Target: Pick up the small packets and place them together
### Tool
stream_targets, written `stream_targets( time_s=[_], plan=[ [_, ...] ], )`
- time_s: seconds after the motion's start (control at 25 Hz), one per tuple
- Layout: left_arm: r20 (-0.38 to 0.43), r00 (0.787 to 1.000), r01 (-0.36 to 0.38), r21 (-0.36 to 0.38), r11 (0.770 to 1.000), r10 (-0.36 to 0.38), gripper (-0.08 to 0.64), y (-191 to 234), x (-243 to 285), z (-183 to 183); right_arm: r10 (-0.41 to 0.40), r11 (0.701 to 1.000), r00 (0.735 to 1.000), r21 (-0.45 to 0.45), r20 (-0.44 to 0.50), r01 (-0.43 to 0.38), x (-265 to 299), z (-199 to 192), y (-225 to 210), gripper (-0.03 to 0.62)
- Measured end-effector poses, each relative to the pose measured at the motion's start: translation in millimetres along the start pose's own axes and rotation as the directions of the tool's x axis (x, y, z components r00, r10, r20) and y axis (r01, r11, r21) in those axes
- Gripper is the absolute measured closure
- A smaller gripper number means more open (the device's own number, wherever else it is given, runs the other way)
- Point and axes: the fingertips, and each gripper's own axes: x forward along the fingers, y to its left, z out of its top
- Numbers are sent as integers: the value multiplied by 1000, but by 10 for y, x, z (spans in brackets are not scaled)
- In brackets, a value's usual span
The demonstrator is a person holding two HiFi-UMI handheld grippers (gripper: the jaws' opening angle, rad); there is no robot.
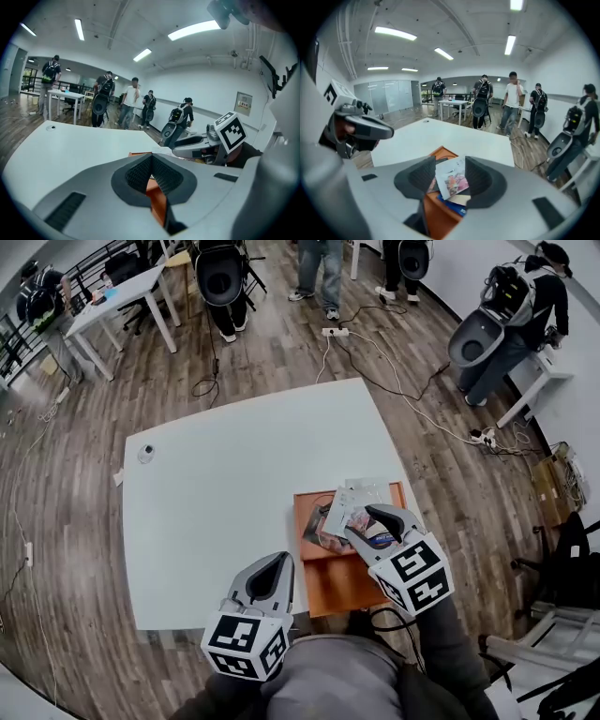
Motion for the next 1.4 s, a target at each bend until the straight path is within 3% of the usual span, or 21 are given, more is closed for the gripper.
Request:
stream_targets(
  time_s=[0.12,0.24,0.36,0.44,0.56,0.88,1.16,1.28,1.4],
  plan=[
    [9,1000,25,32,999,-25,563,-133,54,76,17,996,992,86,125,-28,-263,154,-2,397],
    [29,998,56,79,995,-59,563,-321,130,213,48,988,960,128,277,-86,-550,359,90,405],
    [52,994,92,126,988,-99,563,-589,152,400,52,983,913,140,405,-118,-868,512,173,555],
    [61,992,96,154,983,-106,563,-722,97,495,52,977,891,161,452,-139,-984,535,238,586],
    [77,990,103,184,977,-119,563,-788,59,536,23,978,883,174,468,-118,-960,517,289,586],
    [53,967,230,222,948,-247,563,-831,282,473,-89,978,891,207,445,-5,-990,459,145,586],
    [95,974,183,209,961,-207,563,-637,265,486,-57,985,892,170,448,-23,-689,491,280,586],
    [94,952,267,216,939,-292,563,-887,506,462,-140,980,887,189,441,61,-841,381,30,586],
    [89,957,250,217,943,-275,563,-944,473,513,-139,981,887,185,439,62,-900,437,3,588]
  ],
)
